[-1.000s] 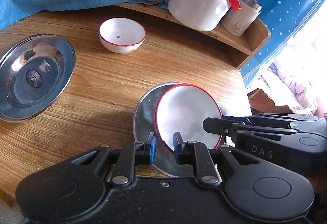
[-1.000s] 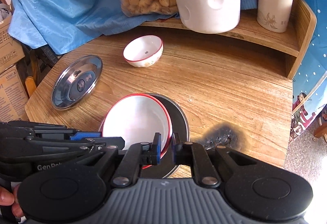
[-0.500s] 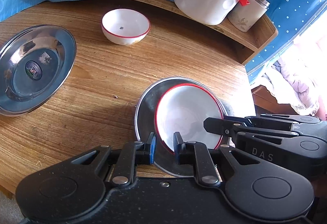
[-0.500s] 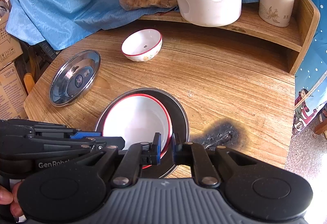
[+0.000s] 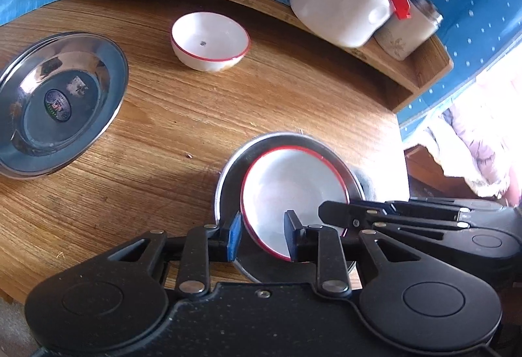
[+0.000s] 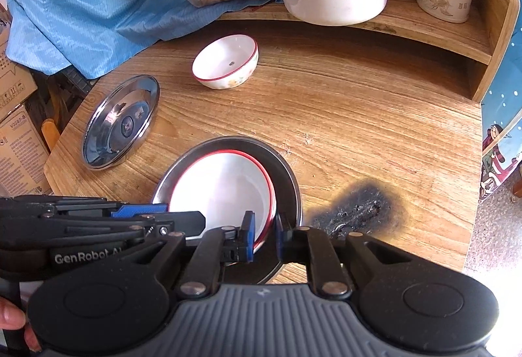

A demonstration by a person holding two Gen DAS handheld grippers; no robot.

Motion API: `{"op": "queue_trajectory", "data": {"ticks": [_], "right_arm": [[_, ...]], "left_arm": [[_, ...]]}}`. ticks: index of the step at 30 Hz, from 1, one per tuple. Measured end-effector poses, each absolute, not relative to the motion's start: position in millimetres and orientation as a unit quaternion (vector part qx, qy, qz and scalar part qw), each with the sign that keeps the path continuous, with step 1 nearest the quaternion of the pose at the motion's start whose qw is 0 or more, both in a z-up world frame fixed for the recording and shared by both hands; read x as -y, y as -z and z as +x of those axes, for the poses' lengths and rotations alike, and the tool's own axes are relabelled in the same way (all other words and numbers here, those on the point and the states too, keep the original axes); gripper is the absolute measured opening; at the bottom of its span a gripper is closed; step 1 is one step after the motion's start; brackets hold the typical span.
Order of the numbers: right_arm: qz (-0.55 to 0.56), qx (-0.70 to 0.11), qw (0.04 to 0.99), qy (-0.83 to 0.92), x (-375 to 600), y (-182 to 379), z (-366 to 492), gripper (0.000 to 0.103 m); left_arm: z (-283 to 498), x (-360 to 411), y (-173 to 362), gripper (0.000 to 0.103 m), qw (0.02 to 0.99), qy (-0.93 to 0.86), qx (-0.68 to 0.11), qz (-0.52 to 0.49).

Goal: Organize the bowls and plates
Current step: 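Open both grippers and lift them off the white bowl, then move both grippers toward the small white bowl near the jug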

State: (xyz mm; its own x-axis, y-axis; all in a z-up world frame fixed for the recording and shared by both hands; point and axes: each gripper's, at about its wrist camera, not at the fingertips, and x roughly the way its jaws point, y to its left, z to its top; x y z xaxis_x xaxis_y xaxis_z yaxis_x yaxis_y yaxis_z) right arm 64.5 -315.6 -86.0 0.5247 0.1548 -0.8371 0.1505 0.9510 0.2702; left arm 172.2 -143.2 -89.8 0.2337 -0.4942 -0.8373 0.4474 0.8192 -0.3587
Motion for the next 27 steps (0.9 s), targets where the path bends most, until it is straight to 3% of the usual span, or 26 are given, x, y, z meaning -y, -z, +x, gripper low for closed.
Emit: {"op": "queue_trajectory", "data": {"ticks": [3,6,7,9,10,12,14,27], "right_arm": [[0.167,-0.486,0.858,-0.006,319,83,63,0.022],[0.175,-0.483,0.857,-0.021,322,75,62,0.036],[0.178,-0.482,0.858,-0.025,324,71,61,0.043],[0.182,-0.475,0.860,-0.029,326,61,60,0.064],[0.177,-0.481,0.859,-0.024,327,54,60,0.080],[0.167,-0.493,0.854,-0.021,329,38,61,0.090],[0.170,-0.520,0.837,-0.014,334,22,66,0.103],[0.232,-0.635,0.729,-0.102,363,-80,73,0.103]], "left_arm": [[172,136,83,0.045,0.796,0.297,-0.526,-0.043],[172,127,73,0.058,0.803,0.294,-0.514,-0.073],[171,124,69,0.061,0.807,0.290,-0.509,-0.081],[170,112,60,0.078,0.818,0.276,-0.494,-0.104],[169,107,56,0.082,0.824,0.267,-0.485,-0.116],[168,95,46,0.096,0.838,0.240,-0.470,-0.139],[168,87,39,0.100,0.848,0.212,-0.462,-0.152],[176,65,34,0.102,0.826,0.131,-0.516,-0.188]]}}
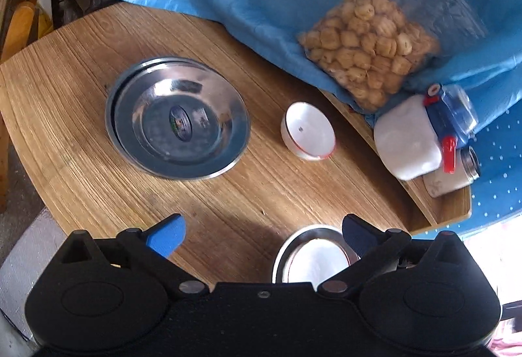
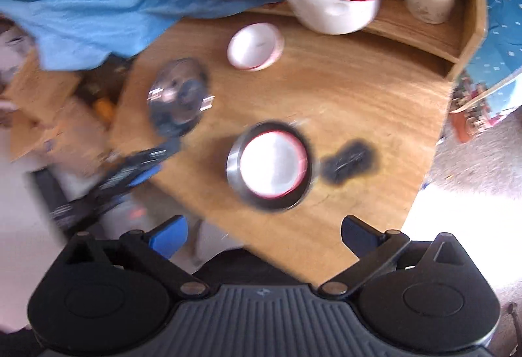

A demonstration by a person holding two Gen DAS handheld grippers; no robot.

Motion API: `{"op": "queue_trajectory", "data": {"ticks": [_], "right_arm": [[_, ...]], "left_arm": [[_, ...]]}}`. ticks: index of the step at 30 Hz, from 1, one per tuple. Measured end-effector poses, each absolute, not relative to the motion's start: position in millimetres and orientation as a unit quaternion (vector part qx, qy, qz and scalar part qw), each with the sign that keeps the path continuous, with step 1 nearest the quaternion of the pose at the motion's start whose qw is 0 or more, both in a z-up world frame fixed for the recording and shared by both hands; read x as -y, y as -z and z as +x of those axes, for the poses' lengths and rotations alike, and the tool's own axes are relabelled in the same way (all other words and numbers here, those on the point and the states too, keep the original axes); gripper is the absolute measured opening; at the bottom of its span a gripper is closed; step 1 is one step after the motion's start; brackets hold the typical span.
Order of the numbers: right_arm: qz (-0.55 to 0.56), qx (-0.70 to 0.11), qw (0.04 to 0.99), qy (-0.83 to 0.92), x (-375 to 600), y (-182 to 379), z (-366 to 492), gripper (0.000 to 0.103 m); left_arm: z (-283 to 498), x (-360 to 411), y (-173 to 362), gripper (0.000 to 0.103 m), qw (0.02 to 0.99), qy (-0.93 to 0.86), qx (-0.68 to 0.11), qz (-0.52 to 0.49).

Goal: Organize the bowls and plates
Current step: 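Move both grippers toward the small white bowl near the jug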

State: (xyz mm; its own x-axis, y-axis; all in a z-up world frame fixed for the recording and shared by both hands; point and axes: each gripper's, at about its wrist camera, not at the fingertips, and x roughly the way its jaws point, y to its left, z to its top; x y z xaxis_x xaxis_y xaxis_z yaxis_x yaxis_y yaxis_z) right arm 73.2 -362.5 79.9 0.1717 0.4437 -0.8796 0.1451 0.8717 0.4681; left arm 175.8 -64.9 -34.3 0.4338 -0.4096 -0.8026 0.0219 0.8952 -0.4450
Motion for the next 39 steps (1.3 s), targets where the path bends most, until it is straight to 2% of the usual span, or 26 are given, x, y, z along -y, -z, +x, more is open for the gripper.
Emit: {"op": "queue_trajectory", "data": {"ticks": [9,13,16,20,30,39], "right_arm": [[0.262,-0.562,0.777,-0.110,365,-229,63,0.103],[0.152,-0.538,0.828,-0.044,347,-280,61,0.103],[0.098,-0.527,0.844,0.005,337,-297,59,0.103],[0.047,-0.465,0.884,-0.001,328,-321,39,0.102],[0.044,-0.375,0.926,-0.008,339,-364,11,0.102],[0.049,-0.381,0.923,-0.005,343,-365,12,0.101]], "left_arm": [[169,98,33,0.102,0.807,0.161,-0.545,-0.162],[169,115,33,0.102,0.801,0.176,-0.551,-0.154],[166,127,34,0.102,0.795,0.192,-0.557,-0.147],[161,139,34,0.102,0.787,0.215,-0.558,-0.151],[155,163,23,0.102,0.791,0.256,-0.540,-0.134],[150,174,17,0.102,0.794,0.286,-0.520,-0.131]]}}
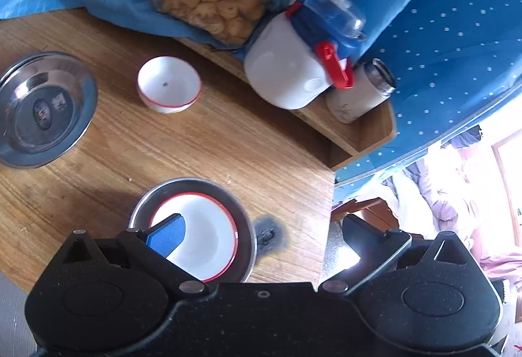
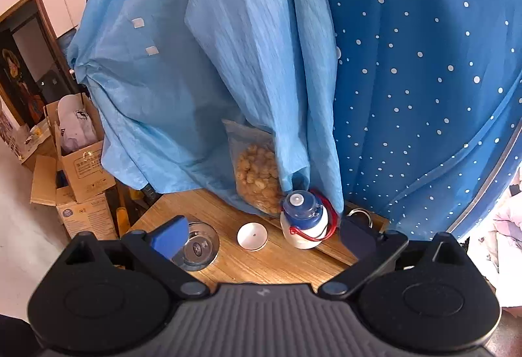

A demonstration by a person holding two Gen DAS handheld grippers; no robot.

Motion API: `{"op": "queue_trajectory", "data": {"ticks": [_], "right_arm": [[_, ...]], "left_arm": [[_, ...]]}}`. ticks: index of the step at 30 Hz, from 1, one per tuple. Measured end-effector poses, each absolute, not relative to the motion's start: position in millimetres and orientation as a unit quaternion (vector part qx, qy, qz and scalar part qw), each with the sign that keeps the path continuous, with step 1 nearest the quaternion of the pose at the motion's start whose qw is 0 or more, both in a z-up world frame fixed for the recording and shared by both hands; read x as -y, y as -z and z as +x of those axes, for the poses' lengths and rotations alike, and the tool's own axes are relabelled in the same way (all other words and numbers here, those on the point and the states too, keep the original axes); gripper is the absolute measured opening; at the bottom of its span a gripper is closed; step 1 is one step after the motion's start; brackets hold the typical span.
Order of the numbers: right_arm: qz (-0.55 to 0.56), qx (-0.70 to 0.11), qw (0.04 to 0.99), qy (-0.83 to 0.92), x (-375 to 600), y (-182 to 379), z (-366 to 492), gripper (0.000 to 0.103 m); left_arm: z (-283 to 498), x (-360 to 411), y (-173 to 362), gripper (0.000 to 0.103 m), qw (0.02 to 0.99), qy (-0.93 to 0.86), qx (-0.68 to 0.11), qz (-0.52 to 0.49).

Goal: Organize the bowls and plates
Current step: 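Move both grippers toward the small white bowl near the jug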

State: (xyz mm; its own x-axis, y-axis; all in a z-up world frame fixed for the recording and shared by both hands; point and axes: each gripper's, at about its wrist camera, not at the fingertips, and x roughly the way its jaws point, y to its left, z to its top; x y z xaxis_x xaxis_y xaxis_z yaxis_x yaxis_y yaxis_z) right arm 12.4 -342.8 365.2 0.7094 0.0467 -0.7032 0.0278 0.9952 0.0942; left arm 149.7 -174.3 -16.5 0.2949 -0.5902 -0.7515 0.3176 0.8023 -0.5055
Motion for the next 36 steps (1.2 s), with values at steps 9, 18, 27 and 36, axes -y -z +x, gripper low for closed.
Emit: {"op": "queue_trajectory", "data": {"ticks": [9,18,27,36], "right_arm": [[0.050,-0.393,0.918,-0.027,337,-362,9,0.100],[0.039,-0.390,0.918,-0.059,332,-364,-14,0.099],[0.083,-0.415,0.903,-0.070,386,-294,11,0.103],[0.118,-0.399,0.906,-0.082,399,-107,38,0.103]], "left_arm": [[145,173,12,0.102,0.799,0.290,-0.508,-0.141],[129,179,15,0.102,0.791,0.294,-0.509,-0.168],[115,165,22,0.102,0.791,0.239,-0.511,-0.237],[111,139,16,0.102,0.832,0.153,-0.484,-0.223]]}}
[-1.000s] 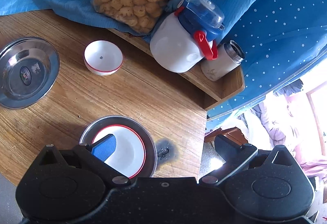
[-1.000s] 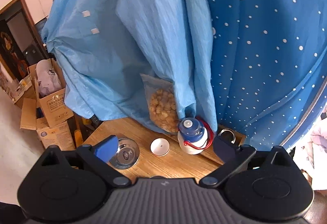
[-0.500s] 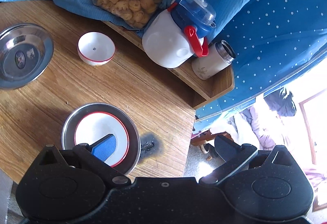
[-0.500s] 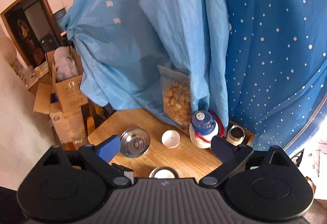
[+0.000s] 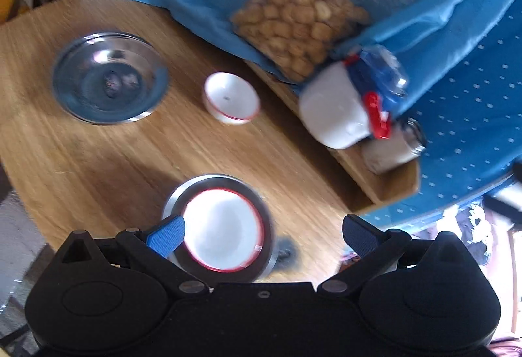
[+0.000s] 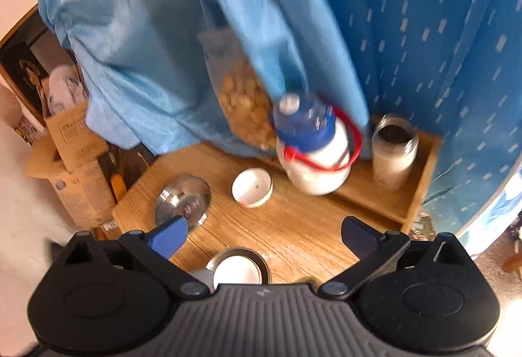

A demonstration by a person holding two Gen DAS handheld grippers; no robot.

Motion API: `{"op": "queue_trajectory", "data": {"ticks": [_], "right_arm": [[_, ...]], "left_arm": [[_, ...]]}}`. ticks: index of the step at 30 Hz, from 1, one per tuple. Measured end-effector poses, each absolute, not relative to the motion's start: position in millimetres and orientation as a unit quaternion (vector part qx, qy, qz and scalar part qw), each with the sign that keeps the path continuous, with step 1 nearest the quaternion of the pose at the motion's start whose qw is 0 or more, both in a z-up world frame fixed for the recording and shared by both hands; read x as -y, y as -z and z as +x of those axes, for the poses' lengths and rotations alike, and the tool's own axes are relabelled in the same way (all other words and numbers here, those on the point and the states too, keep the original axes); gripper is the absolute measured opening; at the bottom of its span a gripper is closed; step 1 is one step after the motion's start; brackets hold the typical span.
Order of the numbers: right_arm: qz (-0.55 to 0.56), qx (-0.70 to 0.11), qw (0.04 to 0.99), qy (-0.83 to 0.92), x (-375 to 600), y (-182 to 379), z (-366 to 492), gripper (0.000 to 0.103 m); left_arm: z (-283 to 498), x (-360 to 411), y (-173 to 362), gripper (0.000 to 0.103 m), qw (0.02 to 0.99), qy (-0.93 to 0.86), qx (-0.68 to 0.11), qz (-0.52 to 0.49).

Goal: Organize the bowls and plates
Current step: 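Move both grippers toward the small white bowl near the jug, then close both grippers on the small white bowl rim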

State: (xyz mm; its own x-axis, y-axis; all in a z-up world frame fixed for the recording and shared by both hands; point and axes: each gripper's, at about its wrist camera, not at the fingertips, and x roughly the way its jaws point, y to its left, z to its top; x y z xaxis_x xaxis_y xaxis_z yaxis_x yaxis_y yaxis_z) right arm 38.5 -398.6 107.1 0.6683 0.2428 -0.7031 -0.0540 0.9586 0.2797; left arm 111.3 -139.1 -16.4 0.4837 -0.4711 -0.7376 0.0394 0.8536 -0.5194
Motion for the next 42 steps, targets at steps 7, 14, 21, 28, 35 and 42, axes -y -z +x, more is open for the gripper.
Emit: {"op": "queue_trajectory", "data": {"ticks": [7,14,21,28,35,42], "right_arm": [[0.128,-0.402,0.902,-0.090,369,-29,60,0.103],[0.064,-0.442,0.895,-0.004,328,26,72,0.103],[0.062,-0.446,0.892,0.043,309,35,93,0.103],[0.112,-0.452,0.878,0.109,305,43,131,0.103],[0.122,-0.463,0.867,0.140,307,56,164,0.103],[0.101,-0.462,0.870,0.139,308,66,185,0.102]], "left_arm": [[123,120,17,0.102,0.853,0.113,-0.474,-0.187],[166,116,17,0.102,0.890,0.102,-0.442,-0.052],[239,121,34,0.102,0.874,0.149,-0.461,0.044],[303,131,53,0.102,0.854,0.219,-0.462,0.098],[346,150,77,0.102,0.833,0.264,-0.462,0.155],[358,168,92,0.102,0.816,0.285,-0.458,0.210]]}}
